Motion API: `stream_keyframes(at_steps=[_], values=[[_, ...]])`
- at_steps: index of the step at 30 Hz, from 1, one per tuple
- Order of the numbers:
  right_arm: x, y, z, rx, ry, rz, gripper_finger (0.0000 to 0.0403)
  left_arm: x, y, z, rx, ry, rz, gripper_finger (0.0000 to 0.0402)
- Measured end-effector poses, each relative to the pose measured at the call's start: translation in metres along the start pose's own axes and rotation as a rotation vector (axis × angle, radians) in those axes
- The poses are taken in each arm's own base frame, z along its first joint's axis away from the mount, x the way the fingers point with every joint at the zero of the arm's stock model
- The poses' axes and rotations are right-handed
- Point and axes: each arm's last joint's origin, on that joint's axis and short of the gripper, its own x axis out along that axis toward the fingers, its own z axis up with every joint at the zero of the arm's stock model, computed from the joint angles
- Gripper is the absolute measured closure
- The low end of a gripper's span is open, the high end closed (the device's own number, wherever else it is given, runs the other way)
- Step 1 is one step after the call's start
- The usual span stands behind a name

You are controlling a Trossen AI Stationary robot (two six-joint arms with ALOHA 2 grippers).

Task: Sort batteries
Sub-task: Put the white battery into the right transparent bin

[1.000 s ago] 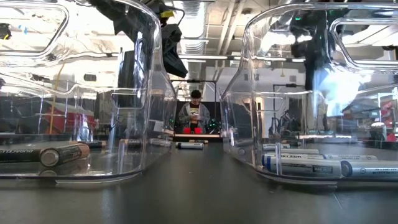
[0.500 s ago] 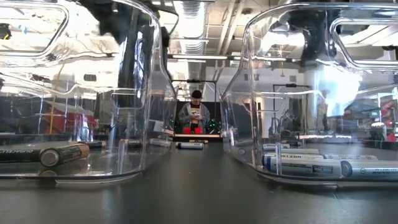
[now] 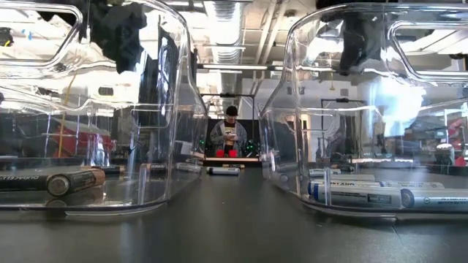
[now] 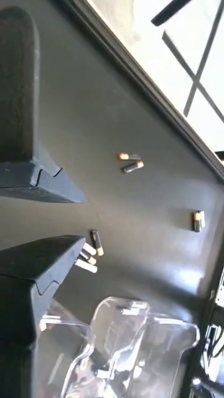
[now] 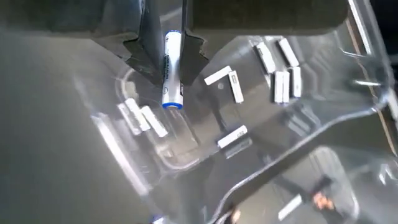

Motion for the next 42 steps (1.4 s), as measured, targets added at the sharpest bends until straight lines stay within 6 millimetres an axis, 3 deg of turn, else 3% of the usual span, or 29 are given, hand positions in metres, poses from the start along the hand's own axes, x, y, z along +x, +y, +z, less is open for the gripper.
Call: stream_keyframes(at_steps=[12, 22, 31, 42], values=[[0.086, 0.035, 0.013, -0.206, 0.177, -0.111, 0.0355, -0.007, -0.003, -0.013, -0.008, 0.109, -0.008, 0.0310], [0.137, 0.054, -0.012, -0.305, 0.304, -0.146, 0.0355, -0.008, -0.007, -0.017, 0.000, 0.151, -0.024, 0.0310], [0.145, 0.062, -0.023, -0.329, 0.322, -0.153, 0.0352, -0.008, -0.007, -0.017, -0.002, 0.151, -0.024, 0.0310], [0.144, 0.061, -0.022, -0.303, 0.326, -0.151, 0.0302, -0.008, -0.006, -0.017, -0.004, 0.150, -0.024, 0.0310]])
